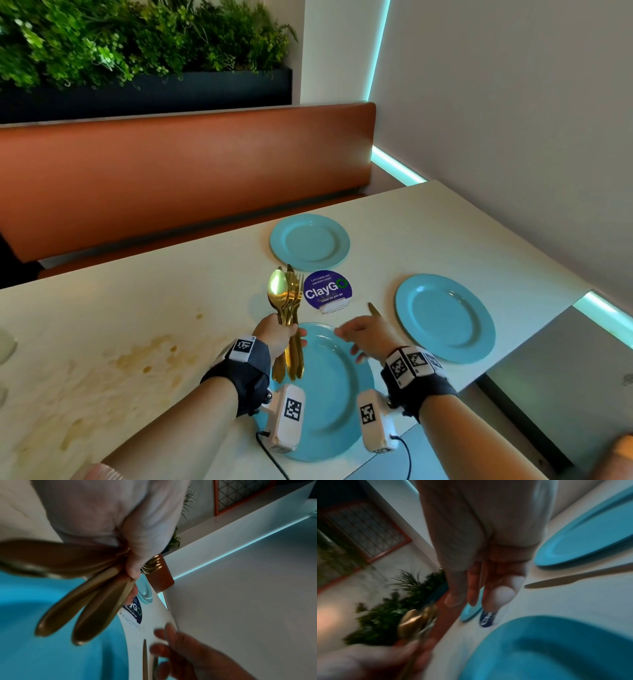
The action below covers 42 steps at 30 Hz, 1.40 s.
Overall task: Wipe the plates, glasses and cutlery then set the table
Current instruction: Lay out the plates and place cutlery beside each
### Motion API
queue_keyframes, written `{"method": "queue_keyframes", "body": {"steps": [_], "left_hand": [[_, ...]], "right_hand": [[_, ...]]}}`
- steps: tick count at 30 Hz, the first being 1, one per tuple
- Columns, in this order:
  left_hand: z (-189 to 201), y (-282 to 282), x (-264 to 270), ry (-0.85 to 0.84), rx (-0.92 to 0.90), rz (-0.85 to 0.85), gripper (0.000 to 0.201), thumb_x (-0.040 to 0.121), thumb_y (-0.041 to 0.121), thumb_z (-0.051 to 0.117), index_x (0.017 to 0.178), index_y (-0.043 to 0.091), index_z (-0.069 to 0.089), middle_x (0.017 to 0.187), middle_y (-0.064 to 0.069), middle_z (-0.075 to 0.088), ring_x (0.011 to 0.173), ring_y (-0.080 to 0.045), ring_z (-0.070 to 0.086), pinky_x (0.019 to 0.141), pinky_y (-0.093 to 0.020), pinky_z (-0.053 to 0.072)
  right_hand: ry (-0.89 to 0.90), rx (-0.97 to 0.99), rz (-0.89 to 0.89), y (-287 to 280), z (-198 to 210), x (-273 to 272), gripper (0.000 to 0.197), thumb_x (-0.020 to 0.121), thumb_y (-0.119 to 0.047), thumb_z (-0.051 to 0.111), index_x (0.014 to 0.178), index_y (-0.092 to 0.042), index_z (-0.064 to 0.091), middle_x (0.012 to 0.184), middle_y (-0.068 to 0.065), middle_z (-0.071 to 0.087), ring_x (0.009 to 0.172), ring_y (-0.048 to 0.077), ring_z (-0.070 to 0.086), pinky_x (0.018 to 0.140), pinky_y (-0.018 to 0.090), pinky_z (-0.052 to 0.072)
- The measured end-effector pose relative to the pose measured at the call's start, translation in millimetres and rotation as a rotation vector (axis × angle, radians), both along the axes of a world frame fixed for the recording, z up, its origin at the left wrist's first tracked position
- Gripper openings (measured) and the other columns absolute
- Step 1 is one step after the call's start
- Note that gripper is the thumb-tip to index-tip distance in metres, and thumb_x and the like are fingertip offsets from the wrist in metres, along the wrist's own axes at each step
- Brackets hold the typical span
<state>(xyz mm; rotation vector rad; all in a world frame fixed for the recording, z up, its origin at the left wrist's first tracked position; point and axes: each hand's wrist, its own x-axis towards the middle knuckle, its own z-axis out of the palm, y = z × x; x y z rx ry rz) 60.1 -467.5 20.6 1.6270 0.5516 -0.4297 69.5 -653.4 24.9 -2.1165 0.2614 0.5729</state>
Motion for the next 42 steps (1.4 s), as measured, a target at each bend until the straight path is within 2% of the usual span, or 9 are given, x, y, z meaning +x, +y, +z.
{"method": "queue_keyframes", "body": {"steps": [5, 9, 12, 23, 27, 30, 33, 36, 42], "left_hand": [[8.0, 11.4, -21.3, -0.053, 0.097, -0.136, 0.011, 0.094, 0.017, 0.054, 0.101, 0.011, 0.058, 0.094, -0.009, 0.071, 0.087, -0.025, 0.069, 0.087, -0.038, 0.054], [10.6, 34.5, -41.2, -0.054, 0.102, -0.164, 0.018, 0.093, 0.023, 0.055, 0.108, 0.016, 0.060, 0.099, -0.008, 0.070, 0.094, -0.024, 0.067, 0.091, -0.037, 0.053], [11.8, 56.9, -61.4, -0.042, 0.076, -0.162, 0.017, 0.094, 0.028, 0.054, 0.107, 0.019, 0.059, 0.104, -0.005, 0.068, 0.098, -0.024, 0.064, 0.096, -0.042, 0.050], [-3.4, 136.5, -126.4, -0.056, 0.040, -0.124, 0.008, 0.093, 0.016, 0.055, 0.086, 0.018, 0.054, 0.100, -0.012, 0.069, 0.095, -0.030, 0.067, 0.086, -0.038, 0.052], [-6.6, 158.9, -138.9, 0.004, -0.003, -0.058, 0.011, 0.095, 0.007, 0.049, 0.086, 0.012, 0.049, 0.086, -0.009, 0.066, 0.069, -0.023, 0.067, 0.062, -0.030, 0.053], [-11.5, 177.0, -142.2, 0.013, 0.008, -0.034, 0.011, 0.096, 0.004, 0.046, 0.087, 0.010, 0.049, 0.079, -0.005, 0.064, 0.064, -0.020, 0.065, 0.065, -0.030, 0.053], [-13.5, 191.4, -144.2, 0.013, 0.031, -0.015, 0.006, 0.095, 0.002, 0.047, 0.098, 0.006, 0.049, 0.078, -0.006, 0.064, 0.063, -0.020, 0.065, 0.068, -0.031, 0.054], [-13.3, 200.6, -144.8, 0.003, 0.031, 0.006, 0.007, 0.095, 0.000, 0.047, 0.100, 0.005, 0.049, 0.078, -0.007, 0.064, 0.062, -0.021, 0.064, 0.066, -0.030, 0.054], [-13.6, 205.9, -147.9, -0.007, 0.035, 0.027, 0.006, 0.095, 0.001, 0.047, 0.094, 0.006, 0.049, 0.076, -0.005, 0.063, 0.061, -0.019, 0.063, 0.058, -0.027, 0.051]], "right_hand": [[0.055, 0.158, 0.111, 59.9, 14.2, -20.4, 0.023, 0.084, -0.027, 0.068, 0.104, -0.018, 0.061, 0.077, 0.001, 0.066, 0.058, 0.010, 0.059, 0.052, 0.021, 0.052], [0.062, 0.226, 0.042, 87.4, 18.1, -42.7, 0.006, 0.086, -0.021, 0.066, 0.089, -0.019, 0.062, 0.069, -0.001, 0.063, 0.055, 0.009, 0.056, 0.051, 0.020, 0.051], [0.094, 0.249, 0.002, 111.0, 16.2, -63.9, 0.010, 0.085, -0.013, 0.067, 0.078, -0.021, 0.063, 0.065, 0.000, 0.063, 0.051, 0.008, 0.056, 0.050, 0.020, 0.052], [0.070, 0.256, -0.236, 194.3, -4.9, -141.5, 0.005, 0.085, -0.010, 0.066, 0.088, -0.010, 0.070, 0.070, 0.001, 0.067, 0.053, 0.011, 0.062, 0.054, 0.022, 0.054], [0.041, 0.006, -0.210, 196.5, -18.1, -156.2, 0.010, 0.084, -0.007, 0.063, 0.083, -0.014, 0.070, 0.066, -0.001, 0.063, 0.055, 0.014, 0.061, 0.057, 0.022, 0.057], [0.026, -0.333, -0.059, 189.0, -29.5, -159.6, 0.008, 0.082, -0.012, 0.061, 0.081, -0.019, 0.065, 0.076, 0.001, 0.061, 0.085, 0.023, 0.068, 0.075, 0.028, 0.055], [0.029, -0.551, 0.055, 185.6, -38.6, -162.4, 0.025, 0.087, -0.016, 0.052, 0.105, -0.011, 0.068, 0.103, 0.009, 0.065, 0.109, 0.027, 0.060, 0.090, 0.030, 0.047], [0.025, -0.643, 0.086, 190.5, -47.2, -163.0, 0.029, 0.088, -0.014, 0.049, 0.111, -0.004, 0.064, 0.117, 0.016, 0.063, 0.111, 0.030, 0.058, 0.090, 0.032, 0.047], [0.014, -0.740, 0.148, 205.3, -61.9, -167.4, 0.030, 0.092, -0.013, 0.046, 0.116, -0.003, 0.060, 0.120, 0.014, 0.062, 0.113, 0.030, 0.058, 0.090, 0.032, 0.047]]}}
